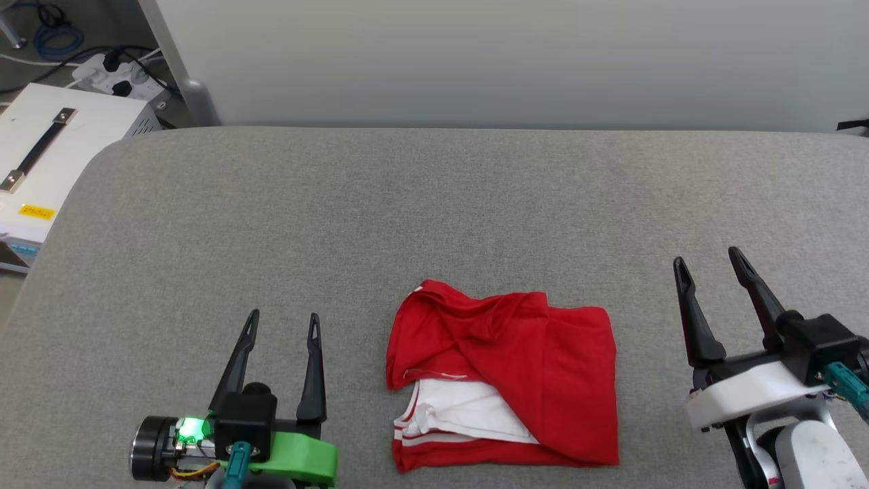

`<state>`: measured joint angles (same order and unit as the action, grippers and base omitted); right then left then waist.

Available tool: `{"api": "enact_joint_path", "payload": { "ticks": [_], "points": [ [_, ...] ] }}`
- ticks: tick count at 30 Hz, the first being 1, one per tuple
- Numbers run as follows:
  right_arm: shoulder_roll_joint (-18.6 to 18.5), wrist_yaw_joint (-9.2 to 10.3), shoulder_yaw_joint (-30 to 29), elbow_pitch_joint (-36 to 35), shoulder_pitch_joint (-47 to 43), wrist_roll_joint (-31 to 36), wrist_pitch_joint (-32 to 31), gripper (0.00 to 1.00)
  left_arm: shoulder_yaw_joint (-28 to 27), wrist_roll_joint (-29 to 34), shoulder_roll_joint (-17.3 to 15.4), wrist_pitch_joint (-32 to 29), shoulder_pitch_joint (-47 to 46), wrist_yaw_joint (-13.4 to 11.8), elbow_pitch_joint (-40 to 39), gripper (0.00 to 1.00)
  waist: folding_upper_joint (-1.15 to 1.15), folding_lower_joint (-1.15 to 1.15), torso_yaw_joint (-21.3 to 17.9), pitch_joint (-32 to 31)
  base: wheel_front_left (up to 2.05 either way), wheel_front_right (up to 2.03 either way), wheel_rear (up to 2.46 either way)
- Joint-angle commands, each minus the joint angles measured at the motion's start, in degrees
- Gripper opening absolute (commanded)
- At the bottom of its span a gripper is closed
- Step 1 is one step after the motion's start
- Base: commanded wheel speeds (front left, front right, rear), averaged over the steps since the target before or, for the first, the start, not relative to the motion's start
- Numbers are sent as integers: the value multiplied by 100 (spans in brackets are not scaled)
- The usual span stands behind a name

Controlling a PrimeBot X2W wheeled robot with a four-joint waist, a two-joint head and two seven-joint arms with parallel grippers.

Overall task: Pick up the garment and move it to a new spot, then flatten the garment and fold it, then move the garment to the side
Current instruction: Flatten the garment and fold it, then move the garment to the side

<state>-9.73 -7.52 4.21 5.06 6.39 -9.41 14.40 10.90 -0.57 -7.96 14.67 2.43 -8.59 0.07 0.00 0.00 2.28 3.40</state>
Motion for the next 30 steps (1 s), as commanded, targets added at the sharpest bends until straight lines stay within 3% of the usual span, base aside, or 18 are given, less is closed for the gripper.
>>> {"api": "enact_joint_path", "payload": {
  "ticks": [1, 11, 30],
  "points": [
    [93, 3, -92, -63, -162, 44, 46, 100, 5, 65, -62, 33, 105, -34, -17, 100, 0, 0, -65, -80, 0, 0, 0],
    [554, 3, -615, -648, -1135, 208, 59, 100, 81, 63, -175, 33, 334, -40, -24, 100, 0, 0, -1, -240, 0, 0, 0],
    [672, 3, -610, -922, -1607, 581, 60, 100, 186, 47, -262, 33, 450, -123, 18, 100, 0, 0, 112, -322, 0, 0, 0]
  ]
}}
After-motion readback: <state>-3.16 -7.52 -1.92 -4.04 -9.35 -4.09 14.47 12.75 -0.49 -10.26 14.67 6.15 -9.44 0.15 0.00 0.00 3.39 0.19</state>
